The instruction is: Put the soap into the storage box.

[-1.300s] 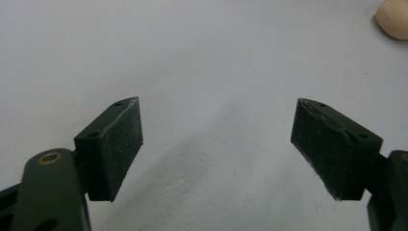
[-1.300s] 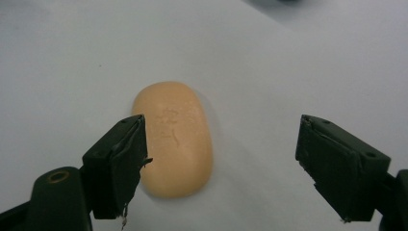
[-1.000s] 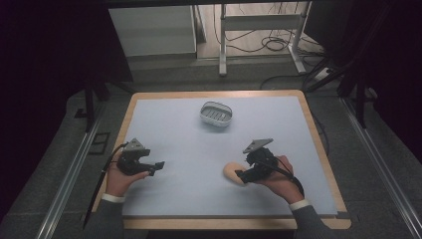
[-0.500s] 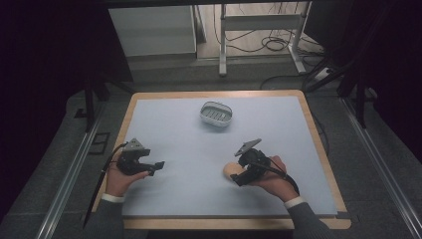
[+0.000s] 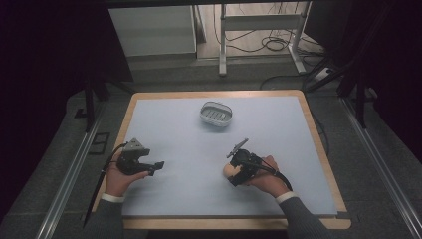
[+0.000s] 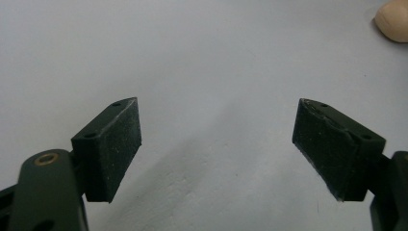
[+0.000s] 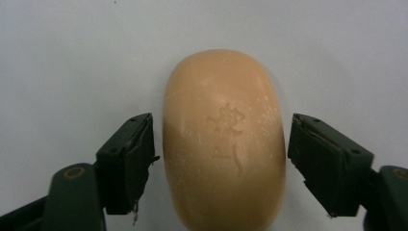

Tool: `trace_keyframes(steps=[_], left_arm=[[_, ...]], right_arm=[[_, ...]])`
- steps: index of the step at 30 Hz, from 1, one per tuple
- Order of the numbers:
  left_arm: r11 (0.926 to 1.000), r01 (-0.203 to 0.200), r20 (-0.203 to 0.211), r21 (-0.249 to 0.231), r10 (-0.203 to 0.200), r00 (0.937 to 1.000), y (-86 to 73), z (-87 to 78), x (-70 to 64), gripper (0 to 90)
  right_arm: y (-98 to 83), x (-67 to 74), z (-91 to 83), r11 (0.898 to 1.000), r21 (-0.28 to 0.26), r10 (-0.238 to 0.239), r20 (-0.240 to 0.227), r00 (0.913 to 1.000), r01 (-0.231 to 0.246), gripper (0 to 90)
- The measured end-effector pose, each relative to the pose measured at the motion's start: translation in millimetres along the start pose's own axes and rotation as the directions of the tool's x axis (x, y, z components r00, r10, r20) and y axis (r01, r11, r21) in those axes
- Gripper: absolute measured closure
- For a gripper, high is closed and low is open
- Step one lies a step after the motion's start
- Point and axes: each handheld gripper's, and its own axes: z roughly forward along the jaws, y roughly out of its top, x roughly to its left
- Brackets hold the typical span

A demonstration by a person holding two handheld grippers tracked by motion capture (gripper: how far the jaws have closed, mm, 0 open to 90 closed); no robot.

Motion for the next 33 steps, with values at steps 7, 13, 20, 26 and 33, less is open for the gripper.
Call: trace_keyframes(steps=[7, 13, 20, 26, 33], left_arm=[[1.0, 0.002, 0.001, -0.002, -0.002, 1.0, 0.1, -0.1, 0.3, 17.5], [1.0, 0.001, -0.002, -0.002, -0.001, 1.0, 0.0, -0.1, 0.3, 17.5], [1.0, 0.0, -0.005, -0.003, 0.0, 1.0, -0.1, -0.8, 1.2, 17.4], [1.0, -0.001, -0.006, 0.0, 0.001, 1.0, -0.3, -0.1, 1.6, 17.4], [1.0, 0.0, -0.008, 0.003, 0.0, 1.0, -0.7, 0.4, 1.9, 17.4]], right_arm=[[1.5, -0.1, 5.0, 0.999, 0.04, -0.008, 0.007, 0.9999, 0.007, 30.9], [3.5, 1.2, 4.8, 0.998, 0.056, -0.016, 0.015, 0.9998, 0.015, 32.1], [5.3, -0.2, 2.9, 0.997, 0.076, -0.025, 0.0, 0.9997, 0.025, 32.4], [7.0, -5.1, -4.9, 0.999, 0.049, -0.009, 0.001, 1.0, 0.009, 32.5], [12.4, -11.3, -15.4, 1.0, 0.022, -0.012, 0.015, 0.9998, 0.012, 32.5]])
